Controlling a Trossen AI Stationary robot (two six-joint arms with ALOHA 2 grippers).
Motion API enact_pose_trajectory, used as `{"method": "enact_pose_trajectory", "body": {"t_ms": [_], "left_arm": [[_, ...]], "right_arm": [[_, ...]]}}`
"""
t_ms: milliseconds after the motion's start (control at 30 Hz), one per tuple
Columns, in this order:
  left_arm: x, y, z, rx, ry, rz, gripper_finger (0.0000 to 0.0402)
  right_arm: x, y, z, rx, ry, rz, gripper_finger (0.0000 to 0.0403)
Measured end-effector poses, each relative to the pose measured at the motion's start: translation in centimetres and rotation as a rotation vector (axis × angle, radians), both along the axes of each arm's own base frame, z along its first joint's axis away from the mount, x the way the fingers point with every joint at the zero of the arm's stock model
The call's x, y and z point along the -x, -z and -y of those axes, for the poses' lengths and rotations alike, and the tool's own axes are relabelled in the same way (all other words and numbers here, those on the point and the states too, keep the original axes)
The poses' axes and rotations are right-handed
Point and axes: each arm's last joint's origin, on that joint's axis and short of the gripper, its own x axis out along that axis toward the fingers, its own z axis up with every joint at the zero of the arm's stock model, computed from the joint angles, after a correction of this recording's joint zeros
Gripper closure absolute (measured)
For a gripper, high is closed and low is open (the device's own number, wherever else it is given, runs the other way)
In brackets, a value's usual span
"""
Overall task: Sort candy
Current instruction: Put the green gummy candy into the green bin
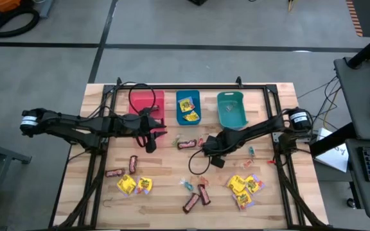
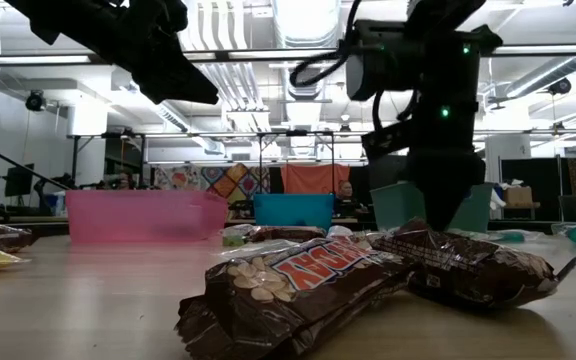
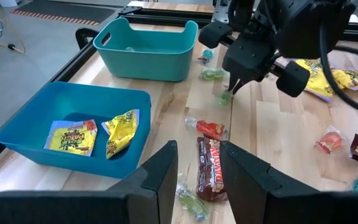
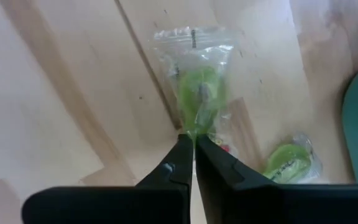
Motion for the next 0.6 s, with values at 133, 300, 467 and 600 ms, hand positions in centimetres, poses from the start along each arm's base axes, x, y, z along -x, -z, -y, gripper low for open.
{"method": "enact_pose_trajectory", "body": {"t_ms": [133,300,467,600], "left_arm": [[0.0,0.0,0.0,0.006,-0.003,0.001,0.0297],[0.0,0.0,0.0,0.022,-0.006,0.002,0.0297],[-0.2,0.3,0.1,0.046,-0.015,-0.005,0.0297],[-0.6,0.8,0.3,0.05,-0.01,-0.024,0.0297]], "right_arm": [[0.0,-1.7,-0.2,-0.043,-0.021,0.056,0.0394],[0.2,-4.3,-0.2,-0.074,-0.061,0.14,0.0394],[0.5,-7.6,0.1,-0.058,-0.104,0.247,0.0394],[1.2,-10.0,1.0,0.006,-0.112,0.323,0.0394]]}}
